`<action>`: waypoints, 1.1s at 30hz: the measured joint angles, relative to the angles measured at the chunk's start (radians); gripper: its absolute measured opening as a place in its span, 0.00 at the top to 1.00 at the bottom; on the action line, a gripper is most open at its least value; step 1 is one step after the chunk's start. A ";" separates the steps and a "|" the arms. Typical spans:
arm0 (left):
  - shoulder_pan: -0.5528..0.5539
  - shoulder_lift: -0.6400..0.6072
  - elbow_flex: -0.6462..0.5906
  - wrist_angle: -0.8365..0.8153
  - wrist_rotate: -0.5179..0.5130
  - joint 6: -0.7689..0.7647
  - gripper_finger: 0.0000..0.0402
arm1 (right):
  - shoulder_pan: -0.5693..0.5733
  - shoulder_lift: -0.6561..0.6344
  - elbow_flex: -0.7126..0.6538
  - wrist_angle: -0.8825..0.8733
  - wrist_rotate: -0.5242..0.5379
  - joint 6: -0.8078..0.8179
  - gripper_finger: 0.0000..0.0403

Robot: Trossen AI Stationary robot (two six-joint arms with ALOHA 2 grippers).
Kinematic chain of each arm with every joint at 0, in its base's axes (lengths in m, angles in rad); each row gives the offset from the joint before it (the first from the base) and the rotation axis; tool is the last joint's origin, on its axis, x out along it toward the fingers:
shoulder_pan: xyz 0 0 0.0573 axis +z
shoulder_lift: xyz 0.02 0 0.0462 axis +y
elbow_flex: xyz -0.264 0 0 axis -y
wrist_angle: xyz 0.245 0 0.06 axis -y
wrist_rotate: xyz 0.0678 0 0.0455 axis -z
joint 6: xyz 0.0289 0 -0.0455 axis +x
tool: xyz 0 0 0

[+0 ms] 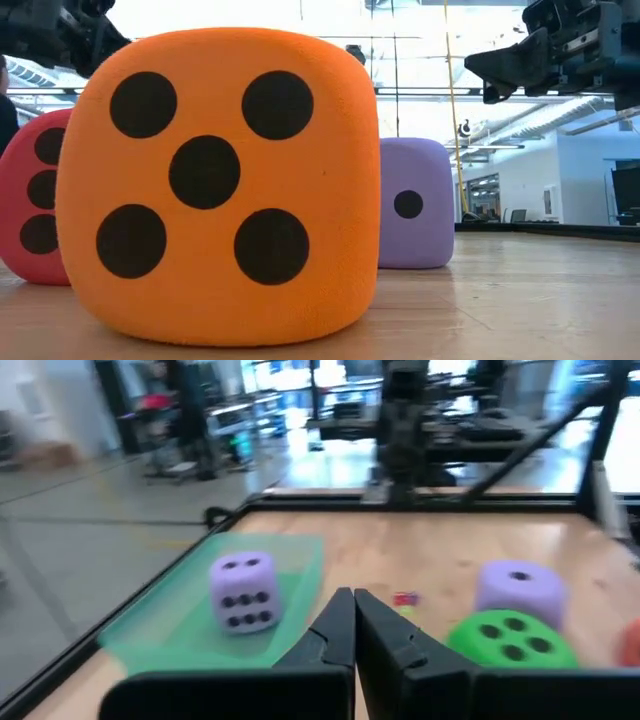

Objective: Pick & Place Dice
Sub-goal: Put the big purple dice into the green bin

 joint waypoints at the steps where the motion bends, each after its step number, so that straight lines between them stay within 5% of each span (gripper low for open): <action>1: 0.002 0.000 0.000 -0.003 -0.028 -0.011 0.99 | 0.000 0.000 0.000 0.000 0.000 0.001 0.98; 24: 0.010 0.000 0.000 -0.009 -0.071 -0.050 0.96 | 0.000 0.053 0.000 0.016 0.014 0.035 0.98; 33: 0.010 0.000 0.000 -0.009 -0.079 -0.029 0.98 | 0.010 0.053 0.000 0.043 0.077 0.127 0.72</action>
